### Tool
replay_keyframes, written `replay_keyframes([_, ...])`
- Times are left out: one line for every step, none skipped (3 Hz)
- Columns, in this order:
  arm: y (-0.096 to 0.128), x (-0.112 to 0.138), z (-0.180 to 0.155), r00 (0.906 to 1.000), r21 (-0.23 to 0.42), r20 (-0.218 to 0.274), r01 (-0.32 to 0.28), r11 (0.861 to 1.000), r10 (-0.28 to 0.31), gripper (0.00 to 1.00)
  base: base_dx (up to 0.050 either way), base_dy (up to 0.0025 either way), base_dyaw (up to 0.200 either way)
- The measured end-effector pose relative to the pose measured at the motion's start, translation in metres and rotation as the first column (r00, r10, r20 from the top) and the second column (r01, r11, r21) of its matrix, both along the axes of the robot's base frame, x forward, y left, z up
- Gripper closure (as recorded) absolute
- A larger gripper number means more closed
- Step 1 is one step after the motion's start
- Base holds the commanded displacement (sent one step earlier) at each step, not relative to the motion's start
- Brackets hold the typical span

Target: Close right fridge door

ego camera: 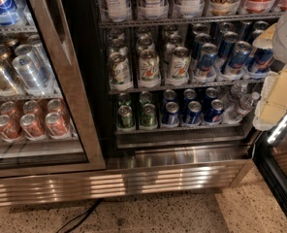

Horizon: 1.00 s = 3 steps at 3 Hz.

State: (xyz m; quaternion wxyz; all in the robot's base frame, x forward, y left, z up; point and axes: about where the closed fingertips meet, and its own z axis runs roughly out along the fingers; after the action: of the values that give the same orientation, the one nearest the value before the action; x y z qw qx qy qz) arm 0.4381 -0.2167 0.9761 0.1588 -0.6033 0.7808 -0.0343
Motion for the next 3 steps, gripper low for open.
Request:
replay_keyframes([0.0, 0.0, 0.0, 1.0, 0.0, 0.0, 0.0, 1.0, 0.0, 0.0, -0.05, 0.0, 0.0])
replay_keyframes([0.0, 0.0, 0.0, 1.0, 0.0, 0.0, 0.0, 1.0, 0.0, 0.0, -0.05, 0.00003, 0.0])
replay_keyframes([0.0, 0.0, 0.0, 1.0, 0.0, 0.0, 0.0, 1.0, 0.0, 0.0, -0.05, -0.00003, 0.0])
